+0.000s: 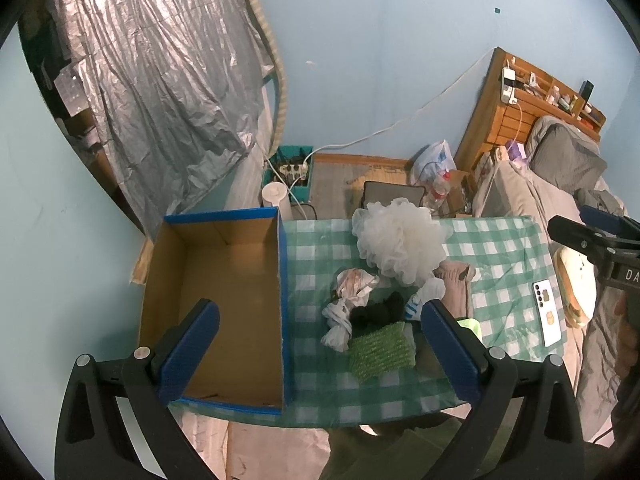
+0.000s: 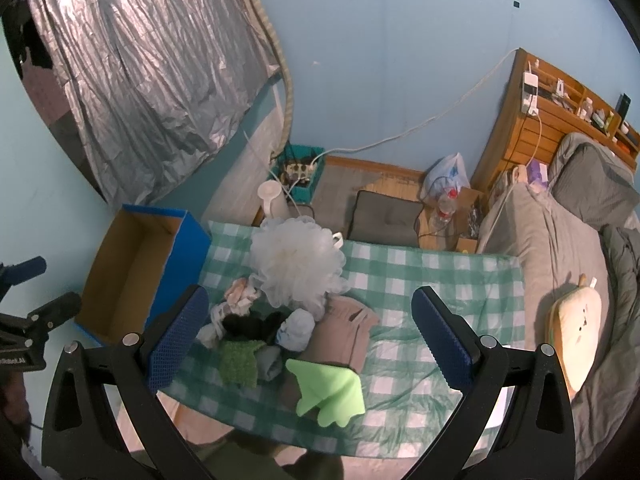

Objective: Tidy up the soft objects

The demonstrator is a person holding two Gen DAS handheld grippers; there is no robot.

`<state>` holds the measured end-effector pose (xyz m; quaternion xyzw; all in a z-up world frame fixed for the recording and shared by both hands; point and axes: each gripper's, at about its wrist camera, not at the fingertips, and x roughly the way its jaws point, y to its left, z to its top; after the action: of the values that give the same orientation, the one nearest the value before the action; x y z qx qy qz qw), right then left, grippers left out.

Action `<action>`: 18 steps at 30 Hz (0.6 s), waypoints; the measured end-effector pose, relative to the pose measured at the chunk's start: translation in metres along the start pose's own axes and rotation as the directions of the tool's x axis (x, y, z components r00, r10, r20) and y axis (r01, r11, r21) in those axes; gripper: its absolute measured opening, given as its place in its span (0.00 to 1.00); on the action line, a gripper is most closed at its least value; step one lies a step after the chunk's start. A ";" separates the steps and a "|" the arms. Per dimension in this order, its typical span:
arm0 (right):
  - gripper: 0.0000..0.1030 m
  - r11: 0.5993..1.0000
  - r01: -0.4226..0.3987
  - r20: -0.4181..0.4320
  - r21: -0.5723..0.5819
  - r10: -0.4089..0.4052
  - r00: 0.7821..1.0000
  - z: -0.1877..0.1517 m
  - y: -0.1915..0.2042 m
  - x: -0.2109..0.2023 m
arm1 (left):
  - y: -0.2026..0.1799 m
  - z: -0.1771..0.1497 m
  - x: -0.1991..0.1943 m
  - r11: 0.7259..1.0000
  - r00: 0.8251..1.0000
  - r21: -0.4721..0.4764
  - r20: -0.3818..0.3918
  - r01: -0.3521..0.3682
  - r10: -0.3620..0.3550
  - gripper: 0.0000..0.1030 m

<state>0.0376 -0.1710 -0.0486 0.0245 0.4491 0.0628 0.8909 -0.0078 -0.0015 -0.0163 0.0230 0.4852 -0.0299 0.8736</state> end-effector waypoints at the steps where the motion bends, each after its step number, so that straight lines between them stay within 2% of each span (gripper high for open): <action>1: 0.98 1.000 -0.001 -0.003 0.001 0.001 1.000 0.002 0.000 0.001 | -0.001 0.001 0.000 1.000 1.000 0.000 0.000 0.002 -0.002 0.99; 18: 0.98 1.000 0.001 -0.012 -0.004 -0.001 1.000 0.001 0.001 0.002 | -0.002 0.006 0.003 1.000 1.000 -0.006 -0.008 0.028 -0.028 0.99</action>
<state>0.0393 -0.1699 -0.0494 0.0222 0.4543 0.0634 0.8883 -0.0008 -0.0045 -0.0160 0.0140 0.4891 -0.0404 0.8712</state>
